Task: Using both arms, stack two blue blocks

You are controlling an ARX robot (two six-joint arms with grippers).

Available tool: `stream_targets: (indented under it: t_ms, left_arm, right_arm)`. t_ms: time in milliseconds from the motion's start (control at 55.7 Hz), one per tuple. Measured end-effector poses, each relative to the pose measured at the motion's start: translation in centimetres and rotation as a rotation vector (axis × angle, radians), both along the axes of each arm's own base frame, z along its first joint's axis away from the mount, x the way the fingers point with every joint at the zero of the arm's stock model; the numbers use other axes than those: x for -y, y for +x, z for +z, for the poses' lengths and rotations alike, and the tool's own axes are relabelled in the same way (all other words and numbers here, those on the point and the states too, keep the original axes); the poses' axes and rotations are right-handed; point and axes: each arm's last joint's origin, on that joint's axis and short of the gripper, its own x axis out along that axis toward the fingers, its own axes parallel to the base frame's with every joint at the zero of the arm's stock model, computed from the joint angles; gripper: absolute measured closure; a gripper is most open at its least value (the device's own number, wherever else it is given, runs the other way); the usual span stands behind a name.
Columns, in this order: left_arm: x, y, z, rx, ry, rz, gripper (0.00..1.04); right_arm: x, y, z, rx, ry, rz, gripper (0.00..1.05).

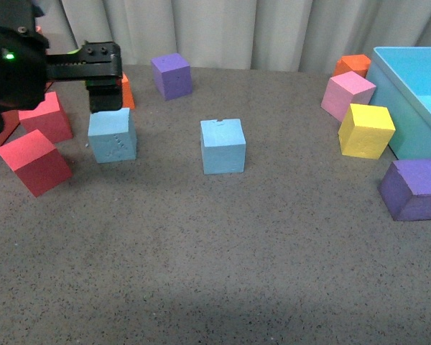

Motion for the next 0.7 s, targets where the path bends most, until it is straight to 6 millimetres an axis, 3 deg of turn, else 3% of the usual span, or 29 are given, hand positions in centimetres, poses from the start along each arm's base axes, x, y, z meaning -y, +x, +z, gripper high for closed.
stream_targets:
  t_ms: [179,341,700]
  left_arm:
    - [0.7,3.7,-0.7,-0.064,0.055,0.02,0.07]
    - [0.7,5.8,-1.8,-0.142,0.048,0.053,0.07]
    - [1.1,8.1,-4.4,-0.301,-0.014,0.095,0.07]
  right_arm:
    - [0.0,0.0,0.0,0.0,0.0,0.0,0.1]
    - [0.0,0.0,0.0,0.0,0.0,0.0,0.1]
    - [0.0,0.0,0.0,0.0,0.0,0.0,0.1]
